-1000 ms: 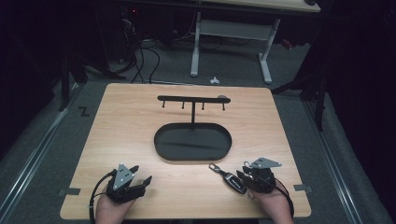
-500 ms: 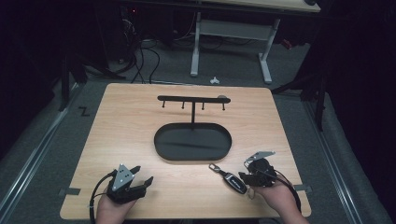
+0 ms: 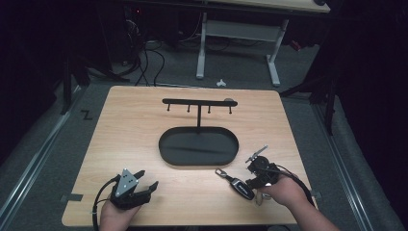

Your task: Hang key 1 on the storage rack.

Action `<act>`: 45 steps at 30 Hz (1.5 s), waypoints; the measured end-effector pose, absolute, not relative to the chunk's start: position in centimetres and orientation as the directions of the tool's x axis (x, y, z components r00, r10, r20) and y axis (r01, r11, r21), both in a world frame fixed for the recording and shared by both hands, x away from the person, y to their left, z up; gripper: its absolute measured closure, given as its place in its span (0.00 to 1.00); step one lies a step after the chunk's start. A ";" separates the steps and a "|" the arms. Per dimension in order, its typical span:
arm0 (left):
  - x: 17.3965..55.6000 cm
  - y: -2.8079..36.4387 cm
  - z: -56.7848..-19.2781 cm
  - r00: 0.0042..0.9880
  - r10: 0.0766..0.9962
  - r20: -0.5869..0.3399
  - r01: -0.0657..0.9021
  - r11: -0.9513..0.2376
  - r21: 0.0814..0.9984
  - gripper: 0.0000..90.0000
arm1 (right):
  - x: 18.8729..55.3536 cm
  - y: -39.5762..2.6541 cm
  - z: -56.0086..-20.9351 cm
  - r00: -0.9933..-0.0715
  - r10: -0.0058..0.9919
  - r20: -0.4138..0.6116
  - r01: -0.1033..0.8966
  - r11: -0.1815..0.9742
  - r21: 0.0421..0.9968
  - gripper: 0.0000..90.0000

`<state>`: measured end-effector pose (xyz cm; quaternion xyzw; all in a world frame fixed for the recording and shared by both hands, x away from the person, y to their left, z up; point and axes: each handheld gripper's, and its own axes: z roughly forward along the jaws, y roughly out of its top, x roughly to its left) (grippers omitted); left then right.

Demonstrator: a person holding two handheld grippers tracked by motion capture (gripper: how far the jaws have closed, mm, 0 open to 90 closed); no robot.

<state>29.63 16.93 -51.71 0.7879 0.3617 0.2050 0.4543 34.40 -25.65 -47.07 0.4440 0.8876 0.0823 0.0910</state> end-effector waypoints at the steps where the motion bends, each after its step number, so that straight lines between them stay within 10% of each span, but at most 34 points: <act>1: 29.6 16.9 -51.7 0.653 0.757 -0.004 0.381 -0.324 0.866 0.40 | 34.6 -25.6 -47.1 -0.594 0.800 -0.087 0.774 0.598 0.211 0.51; 45: 29.4 16.7 -51.6 0.656 0.754 0.025 0.363 -0.345 0.865 0.37 | 37.7 -17.9 -48.4 -0.725 0.686 -0.060 0.680 0.727 0.093 0.37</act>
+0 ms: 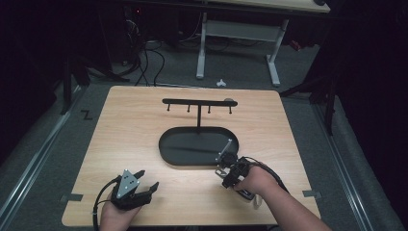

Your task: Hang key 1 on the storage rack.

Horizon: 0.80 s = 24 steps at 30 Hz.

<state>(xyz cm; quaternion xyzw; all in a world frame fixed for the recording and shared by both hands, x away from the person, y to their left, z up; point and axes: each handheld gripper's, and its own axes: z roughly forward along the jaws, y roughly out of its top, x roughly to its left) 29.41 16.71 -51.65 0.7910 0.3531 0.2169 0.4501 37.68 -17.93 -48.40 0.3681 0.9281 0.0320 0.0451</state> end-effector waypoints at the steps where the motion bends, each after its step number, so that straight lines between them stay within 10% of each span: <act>1: 29.4 16.7 -51.7 0.657 0.754 0.025 0.364 -0.346 0.865 0.37 | 37.8 -17.8 -48.5 -0.722 0.688 -0.073 0.682 0.725 0.093 0.40; 14: 29.4 16.6 -51.7 0.665 0.746 0.027 0.361 -0.353 0.863 0.37 | 38.4 -17.3 -48.9 -0.724 0.690 -0.015 0.688 0.724 0.051 0.79; 24: 29.3 16.5 -51.7 0.673 0.740 0.025 0.360 -0.357 0.862 0.37 | 38.2 -17.2 -48.8 -0.716 0.697 -0.017 0.696 0.716 0.049 0.88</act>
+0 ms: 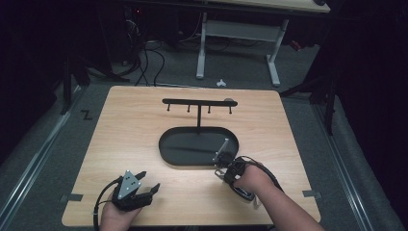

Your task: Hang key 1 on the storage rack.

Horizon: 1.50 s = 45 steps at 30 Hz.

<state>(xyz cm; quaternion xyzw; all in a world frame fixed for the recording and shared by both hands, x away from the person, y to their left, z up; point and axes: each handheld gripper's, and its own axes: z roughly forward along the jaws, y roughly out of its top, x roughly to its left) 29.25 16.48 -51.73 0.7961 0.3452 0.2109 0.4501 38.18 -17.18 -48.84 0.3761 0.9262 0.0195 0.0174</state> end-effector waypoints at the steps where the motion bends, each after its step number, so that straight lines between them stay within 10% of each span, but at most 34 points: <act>1: 29.3 16.5 -51.7 0.673 0.740 0.022 0.361 -0.355 0.862 0.37 | 38.1 -17.1 -48.8 -0.711 0.702 -0.020 0.701 0.711 0.047 0.89; 45: 29.3 16.4 -51.8 0.681 0.732 0.010 0.360 -0.347 0.866 0.37 | 36.9 -19.4 -43.4 -0.695 0.719 -0.020 0.704 0.686 0.187 0.89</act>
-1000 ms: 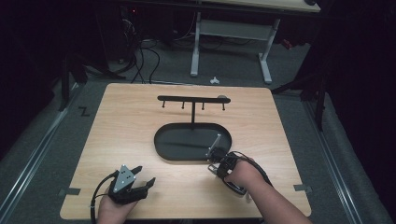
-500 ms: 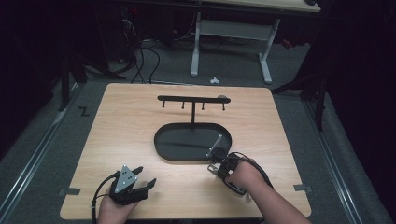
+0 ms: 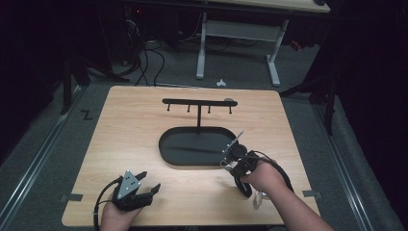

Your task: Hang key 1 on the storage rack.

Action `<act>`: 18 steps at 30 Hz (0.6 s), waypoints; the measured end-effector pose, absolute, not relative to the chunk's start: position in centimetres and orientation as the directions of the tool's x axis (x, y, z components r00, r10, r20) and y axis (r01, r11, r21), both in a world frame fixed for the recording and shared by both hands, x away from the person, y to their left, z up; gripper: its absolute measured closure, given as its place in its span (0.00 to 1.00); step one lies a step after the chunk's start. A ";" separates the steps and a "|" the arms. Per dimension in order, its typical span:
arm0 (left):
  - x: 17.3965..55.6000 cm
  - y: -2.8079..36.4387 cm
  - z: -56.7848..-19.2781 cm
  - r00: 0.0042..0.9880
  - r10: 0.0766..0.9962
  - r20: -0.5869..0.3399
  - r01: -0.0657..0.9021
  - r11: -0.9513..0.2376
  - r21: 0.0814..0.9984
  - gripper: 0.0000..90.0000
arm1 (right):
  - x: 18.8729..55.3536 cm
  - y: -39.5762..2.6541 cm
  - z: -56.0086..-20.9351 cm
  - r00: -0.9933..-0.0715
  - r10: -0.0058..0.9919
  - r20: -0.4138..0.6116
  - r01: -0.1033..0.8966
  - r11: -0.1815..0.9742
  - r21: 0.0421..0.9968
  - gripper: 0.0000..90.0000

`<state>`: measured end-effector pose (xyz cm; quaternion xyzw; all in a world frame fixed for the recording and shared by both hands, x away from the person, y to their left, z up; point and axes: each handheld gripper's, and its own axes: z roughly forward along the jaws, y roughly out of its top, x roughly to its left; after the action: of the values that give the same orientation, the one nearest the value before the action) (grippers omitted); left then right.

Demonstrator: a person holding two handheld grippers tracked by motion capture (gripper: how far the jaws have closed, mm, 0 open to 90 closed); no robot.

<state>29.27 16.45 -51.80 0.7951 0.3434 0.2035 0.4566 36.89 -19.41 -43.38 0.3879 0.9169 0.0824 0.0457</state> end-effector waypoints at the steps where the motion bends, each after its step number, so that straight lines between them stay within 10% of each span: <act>1: 29.3 16.4 -51.8 0.682 0.731 0.010 0.360 -0.348 0.866 0.37 | 36.8 -19.5 -43.0 -0.691 0.722 -0.019 0.706 0.681 0.194 0.89; 18: 29.3 16.4 -51.8 0.685 0.729 0.009 0.360 -0.349 0.865 0.37 | 37.0 -20.6 -39.4 -0.670 0.742 -0.025 0.702 0.643 0.305 0.89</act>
<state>29.27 16.43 -51.82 0.7961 0.3420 0.2016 0.4568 37.02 -20.62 -39.41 0.3996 0.9035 0.1363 0.0740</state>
